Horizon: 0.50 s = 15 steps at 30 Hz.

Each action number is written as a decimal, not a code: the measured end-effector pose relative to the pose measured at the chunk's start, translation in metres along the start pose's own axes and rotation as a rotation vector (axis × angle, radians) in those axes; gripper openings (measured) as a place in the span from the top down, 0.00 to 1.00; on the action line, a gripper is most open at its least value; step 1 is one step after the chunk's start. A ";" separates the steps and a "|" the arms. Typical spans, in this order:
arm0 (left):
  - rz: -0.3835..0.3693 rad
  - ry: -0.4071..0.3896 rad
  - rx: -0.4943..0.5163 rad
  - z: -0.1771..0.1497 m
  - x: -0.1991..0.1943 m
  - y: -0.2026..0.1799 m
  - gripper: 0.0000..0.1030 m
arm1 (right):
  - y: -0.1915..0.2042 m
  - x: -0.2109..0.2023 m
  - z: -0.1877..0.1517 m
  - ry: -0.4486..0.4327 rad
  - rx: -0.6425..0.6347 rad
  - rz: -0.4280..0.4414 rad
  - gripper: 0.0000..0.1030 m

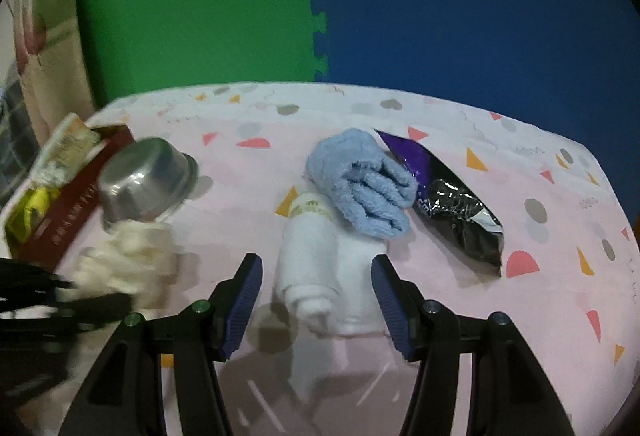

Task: Organize soft objects
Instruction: 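Grasp the cream scrunchie with the left tool and lift it, then carry the scrunchie over the tin while the right tool grasps the white rolled towel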

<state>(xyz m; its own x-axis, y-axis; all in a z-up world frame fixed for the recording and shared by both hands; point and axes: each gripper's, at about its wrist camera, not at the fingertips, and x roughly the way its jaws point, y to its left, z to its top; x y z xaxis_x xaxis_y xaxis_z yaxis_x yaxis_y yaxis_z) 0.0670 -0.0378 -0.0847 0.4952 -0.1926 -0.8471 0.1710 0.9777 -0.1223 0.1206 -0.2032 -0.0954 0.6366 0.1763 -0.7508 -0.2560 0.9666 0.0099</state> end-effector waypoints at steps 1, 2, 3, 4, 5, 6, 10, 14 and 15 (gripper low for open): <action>0.006 -0.008 -0.002 0.000 -0.003 0.002 0.89 | 0.000 0.004 0.000 0.004 0.000 -0.014 0.44; 0.011 -0.016 -0.004 0.000 -0.007 0.004 0.89 | -0.001 0.007 -0.001 0.016 0.001 -0.023 0.47; 0.015 -0.022 -0.004 -0.001 -0.009 0.006 0.89 | -0.002 0.011 -0.001 0.029 0.007 -0.035 0.63; 0.021 -0.030 -0.005 -0.001 -0.013 0.008 0.89 | -0.004 0.011 -0.001 0.031 0.014 -0.042 0.71; 0.026 -0.034 -0.009 -0.001 -0.015 0.009 0.89 | -0.006 0.011 -0.001 0.030 0.024 -0.041 0.72; 0.027 -0.036 -0.017 -0.001 -0.017 0.012 0.89 | -0.008 0.010 -0.001 0.027 0.033 -0.029 0.76; 0.039 -0.050 -0.034 -0.001 -0.024 0.019 0.89 | -0.012 -0.001 -0.007 0.012 0.046 0.017 0.80; 0.047 -0.058 -0.045 0.000 -0.029 0.025 0.89 | -0.007 -0.015 -0.020 0.011 0.047 0.072 0.80; 0.050 -0.059 -0.048 0.000 -0.030 0.026 0.89 | -0.005 -0.018 -0.023 0.013 0.044 0.089 0.80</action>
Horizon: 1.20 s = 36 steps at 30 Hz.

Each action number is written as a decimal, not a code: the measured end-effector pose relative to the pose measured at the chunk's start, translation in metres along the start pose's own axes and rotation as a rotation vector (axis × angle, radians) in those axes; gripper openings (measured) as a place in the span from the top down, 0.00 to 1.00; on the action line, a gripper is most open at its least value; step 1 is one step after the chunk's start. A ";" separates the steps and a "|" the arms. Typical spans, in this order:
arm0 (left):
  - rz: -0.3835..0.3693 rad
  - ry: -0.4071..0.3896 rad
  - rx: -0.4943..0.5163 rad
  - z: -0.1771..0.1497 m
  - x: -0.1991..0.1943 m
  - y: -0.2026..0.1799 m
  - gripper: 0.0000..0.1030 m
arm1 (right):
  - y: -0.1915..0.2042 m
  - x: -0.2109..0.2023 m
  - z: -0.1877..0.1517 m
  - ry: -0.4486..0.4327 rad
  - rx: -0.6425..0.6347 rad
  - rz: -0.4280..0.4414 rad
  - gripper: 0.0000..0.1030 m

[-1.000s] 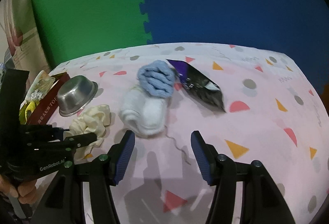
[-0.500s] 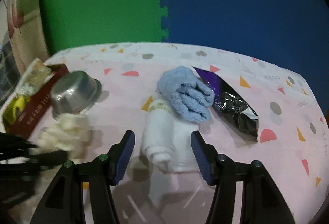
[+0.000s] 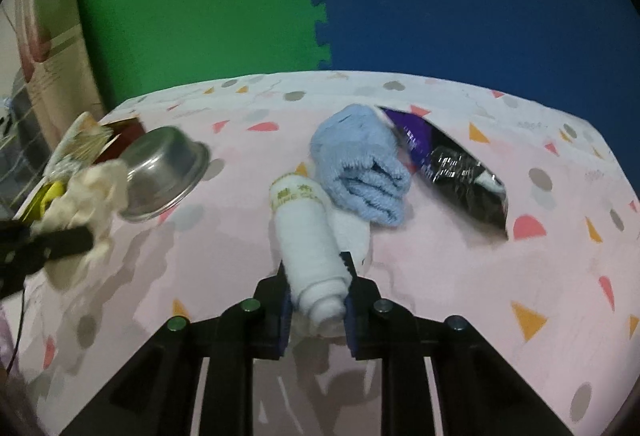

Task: Organize soft objects
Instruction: 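Carry the scrunchie over the tin while the right tool grasps the white rolled towel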

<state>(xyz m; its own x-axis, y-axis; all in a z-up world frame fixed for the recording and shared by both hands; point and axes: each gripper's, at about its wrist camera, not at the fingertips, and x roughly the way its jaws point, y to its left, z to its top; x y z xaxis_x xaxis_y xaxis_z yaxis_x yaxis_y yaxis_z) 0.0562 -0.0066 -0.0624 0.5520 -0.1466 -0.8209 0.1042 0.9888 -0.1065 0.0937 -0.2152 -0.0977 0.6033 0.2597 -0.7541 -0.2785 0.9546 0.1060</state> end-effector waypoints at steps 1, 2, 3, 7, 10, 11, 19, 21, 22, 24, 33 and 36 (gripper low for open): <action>0.002 -0.001 -0.004 0.000 -0.001 0.001 0.89 | 0.002 -0.002 -0.003 0.001 -0.003 0.014 0.80; 0.001 -0.002 -0.007 -0.001 -0.003 0.002 0.89 | 0.004 -0.004 -0.006 0.003 -0.009 0.020 0.80; 0.000 -0.004 -0.009 -0.001 -0.004 0.003 0.89 | 0.006 -0.005 -0.009 0.006 -0.015 0.023 0.80; 0.009 -0.015 -0.001 -0.002 -0.013 0.005 0.89 | 0.008 -0.005 -0.013 0.012 -0.020 0.032 0.80; 0.014 -0.022 -0.009 -0.001 -0.020 0.010 0.89 | 0.006 -0.003 -0.013 0.018 -0.015 0.040 0.80; 0.018 -0.025 -0.017 0.000 -0.023 0.014 0.89 | 0.006 -0.003 -0.014 0.018 -0.015 0.041 0.80; 0.131 -0.072 -0.051 0.008 -0.047 0.049 0.89 | 0.006 -0.003 -0.013 0.019 -0.013 0.042 0.80; 0.155 -0.084 -0.079 0.009 -0.054 0.064 0.89 | 0.005 -0.003 -0.013 0.020 -0.011 0.044 0.80; 0.172 -0.088 -0.093 0.010 -0.057 0.074 0.89 | 0.005 -0.002 -0.014 0.020 -0.009 0.045 0.80; 0.212 -0.097 -0.124 0.011 -0.063 0.094 0.89 | 0.004 -0.003 -0.014 0.022 -0.006 0.048 0.80; 0.343 -0.058 -0.227 -0.008 -0.070 0.168 0.89 | 0.005 -0.003 -0.014 0.022 -0.004 0.049 0.80; 0.364 -0.038 -0.247 -0.015 -0.065 0.184 0.89 | 0.005 -0.003 -0.014 0.022 -0.006 0.047 0.80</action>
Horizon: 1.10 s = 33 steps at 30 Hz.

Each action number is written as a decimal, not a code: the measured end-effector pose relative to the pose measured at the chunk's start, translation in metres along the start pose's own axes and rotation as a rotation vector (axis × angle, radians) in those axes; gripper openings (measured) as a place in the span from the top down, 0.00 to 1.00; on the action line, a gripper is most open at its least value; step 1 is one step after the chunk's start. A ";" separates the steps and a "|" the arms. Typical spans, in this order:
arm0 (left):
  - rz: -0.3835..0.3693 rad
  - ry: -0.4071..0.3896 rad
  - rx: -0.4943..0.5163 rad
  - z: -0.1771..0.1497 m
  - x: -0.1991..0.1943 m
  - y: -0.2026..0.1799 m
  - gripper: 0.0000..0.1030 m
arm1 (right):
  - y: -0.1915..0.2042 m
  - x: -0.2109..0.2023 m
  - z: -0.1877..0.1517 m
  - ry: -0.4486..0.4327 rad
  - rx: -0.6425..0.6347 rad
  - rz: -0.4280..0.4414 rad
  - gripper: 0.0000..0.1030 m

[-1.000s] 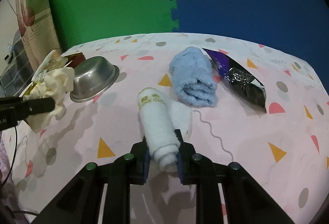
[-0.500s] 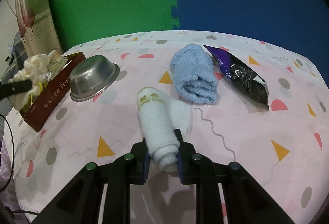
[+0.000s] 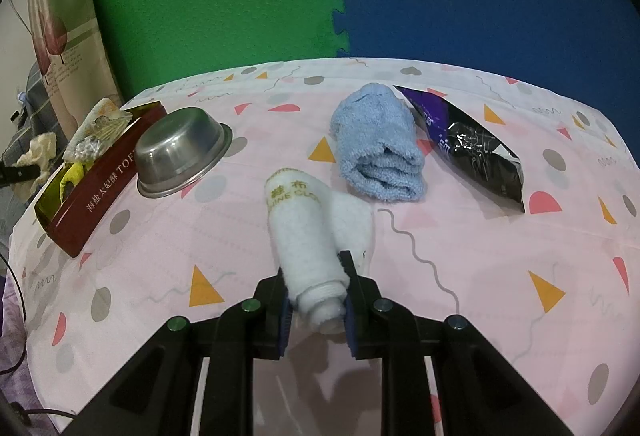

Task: Organize soft objects
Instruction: 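Carry the scrunchie over the tin while the right tool grasps the white rolled towel, then lower the cream scrunchie into the tin and open the left tool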

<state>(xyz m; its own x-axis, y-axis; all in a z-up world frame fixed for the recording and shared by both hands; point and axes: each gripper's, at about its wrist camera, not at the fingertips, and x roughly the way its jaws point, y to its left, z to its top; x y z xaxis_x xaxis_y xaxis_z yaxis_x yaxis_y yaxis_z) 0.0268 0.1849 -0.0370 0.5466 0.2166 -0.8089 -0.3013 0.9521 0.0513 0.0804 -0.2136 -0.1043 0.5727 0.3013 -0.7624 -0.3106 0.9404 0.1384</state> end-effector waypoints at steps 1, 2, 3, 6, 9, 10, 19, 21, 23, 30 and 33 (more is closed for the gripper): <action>-0.001 0.005 0.000 -0.001 0.003 0.002 0.89 | 0.000 0.000 0.000 0.000 -0.002 -0.002 0.80; 0.000 0.014 0.000 -0.002 0.007 0.004 0.89 | 0.000 0.000 0.000 0.001 -0.003 -0.003 0.80; 0.000 0.018 0.000 -0.002 0.010 0.005 0.89 | 0.000 0.000 0.000 0.001 -0.004 -0.004 0.80; 0.000 0.023 0.010 -0.002 0.020 0.005 0.89 | 0.000 0.001 0.000 0.002 -0.007 -0.007 0.80; -0.003 0.033 0.015 0.001 0.031 0.006 0.89 | 0.001 0.001 0.000 0.003 -0.011 -0.012 0.80; -0.004 0.032 0.014 0.002 0.034 0.007 0.89 | 0.002 0.001 0.000 0.003 -0.013 -0.014 0.80; 0.042 0.037 0.031 0.004 0.054 0.006 0.87 | 0.003 0.001 0.000 0.005 -0.023 -0.025 0.80; 0.055 0.032 0.034 0.003 0.056 0.006 0.86 | 0.004 0.001 0.000 0.005 -0.027 -0.029 0.80; 0.059 0.029 0.031 0.002 0.055 0.006 0.85 | 0.004 0.002 0.000 0.006 -0.030 -0.031 0.80; 0.054 0.029 0.030 0.000 0.056 0.009 0.80 | 0.005 0.001 0.000 0.007 -0.035 -0.036 0.80; 0.054 0.026 0.018 -0.001 0.055 0.013 0.75 | 0.005 0.001 0.000 0.007 -0.039 -0.041 0.80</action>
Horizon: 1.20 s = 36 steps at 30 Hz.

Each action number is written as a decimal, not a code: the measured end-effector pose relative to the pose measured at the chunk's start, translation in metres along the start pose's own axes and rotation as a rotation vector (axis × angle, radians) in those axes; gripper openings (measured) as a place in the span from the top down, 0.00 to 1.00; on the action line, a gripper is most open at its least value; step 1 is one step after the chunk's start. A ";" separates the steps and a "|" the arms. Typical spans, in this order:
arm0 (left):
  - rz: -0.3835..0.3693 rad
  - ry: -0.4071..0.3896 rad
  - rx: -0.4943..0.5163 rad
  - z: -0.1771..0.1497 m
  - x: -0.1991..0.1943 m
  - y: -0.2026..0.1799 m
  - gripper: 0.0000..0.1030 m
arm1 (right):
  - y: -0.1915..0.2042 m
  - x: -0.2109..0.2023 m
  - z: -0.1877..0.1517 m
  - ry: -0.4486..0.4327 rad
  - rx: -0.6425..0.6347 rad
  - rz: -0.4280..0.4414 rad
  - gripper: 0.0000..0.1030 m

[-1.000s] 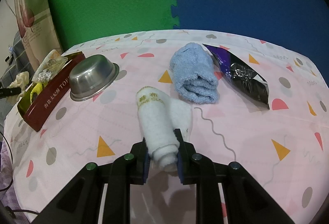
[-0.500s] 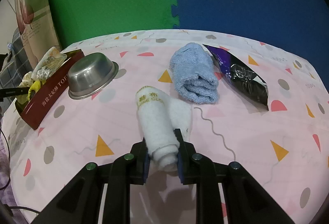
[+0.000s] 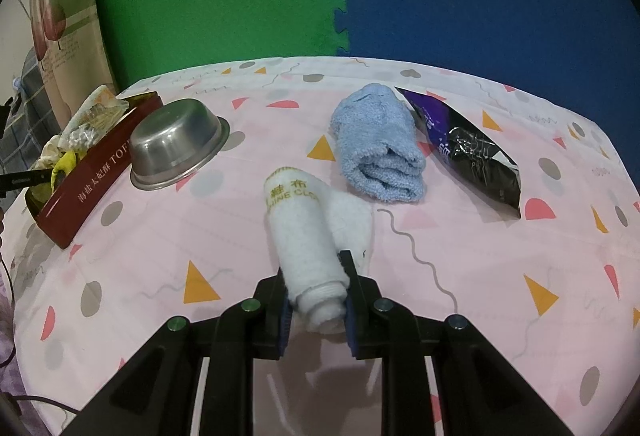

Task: Organize soft objects
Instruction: 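Lower the cream scrunchie into the tin and open the left tool, then carry the white rolled towel into the gold tin and open the right tool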

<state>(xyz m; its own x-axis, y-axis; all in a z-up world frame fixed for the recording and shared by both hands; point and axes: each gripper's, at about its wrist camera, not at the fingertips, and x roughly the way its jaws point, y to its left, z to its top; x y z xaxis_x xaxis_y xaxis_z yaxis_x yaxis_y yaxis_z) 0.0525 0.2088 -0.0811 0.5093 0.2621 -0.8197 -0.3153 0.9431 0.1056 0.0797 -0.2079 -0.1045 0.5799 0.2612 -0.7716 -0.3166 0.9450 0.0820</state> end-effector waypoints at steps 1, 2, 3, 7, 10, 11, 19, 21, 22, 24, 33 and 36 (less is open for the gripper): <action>0.002 -0.003 -0.003 0.000 -0.001 0.001 0.72 | 0.000 0.000 0.000 0.000 -0.002 -0.003 0.80; 0.003 -0.004 -0.004 0.000 -0.002 0.001 0.70 | 0.000 0.000 0.000 0.001 -0.004 -0.004 0.80; 0.004 -0.006 -0.006 -0.001 -0.003 0.002 0.65 | 0.000 0.000 0.000 0.001 -0.006 -0.005 0.80; 0.001 -0.015 -0.014 -0.003 -0.008 0.003 0.57 | 0.002 0.000 0.000 0.003 -0.014 -0.014 0.79; -0.004 -0.026 -0.017 -0.003 -0.013 0.003 0.49 | 0.003 0.000 0.000 0.004 -0.019 -0.020 0.79; -0.008 -0.030 -0.017 -0.003 -0.015 0.004 0.49 | 0.002 0.000 0.000 0.004 -0.022 -0.021 0.79; -0.003 -0.065 -0.027 -0.005 -0.030 0.005 0.37 | 0.006 0.001 0.001 0.007 -0.033 -0.034 0.78; 0.003 -0.067 -0.042 -0.007 -0.032 0.008 0.37 | 0.006 0.000 0.001 0.006 -0.032 -0.034 0.78; 0.003 -0.069 -0.046 -0.007 -0.033 0.009 0.36 | 0.006 0.000 0.001 0.006 -0.033 -0.036 0.78; 0.012 -0.076 -0.050 -0.009 -0.036 0.010 0.36 | 0.007 0.000 0.001 0.006 -0.037 -0.049 0.80; 0.026 -0.087 -0.065 -0.017 -0.044 0.011 0.33 | 0.014 -0.006 0.005 0.007 -0.028 -0.079 0.81; 0.022 -0.089 -0.072 -0.019 -0.046 0.012 0.33 | 0.020 -0.012 0.007 0.001 -0.034 -0.073 0.81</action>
<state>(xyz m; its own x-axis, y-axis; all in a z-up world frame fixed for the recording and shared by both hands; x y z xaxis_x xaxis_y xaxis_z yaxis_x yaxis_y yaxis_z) 0.0100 0.2038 -0.0535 0.5696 0.3024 -0.7643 -0.3821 0.9207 0.0796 0.0716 -0.1912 -0.0888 0.6020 0.1917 -0.7751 -0.2988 0.9543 0.0039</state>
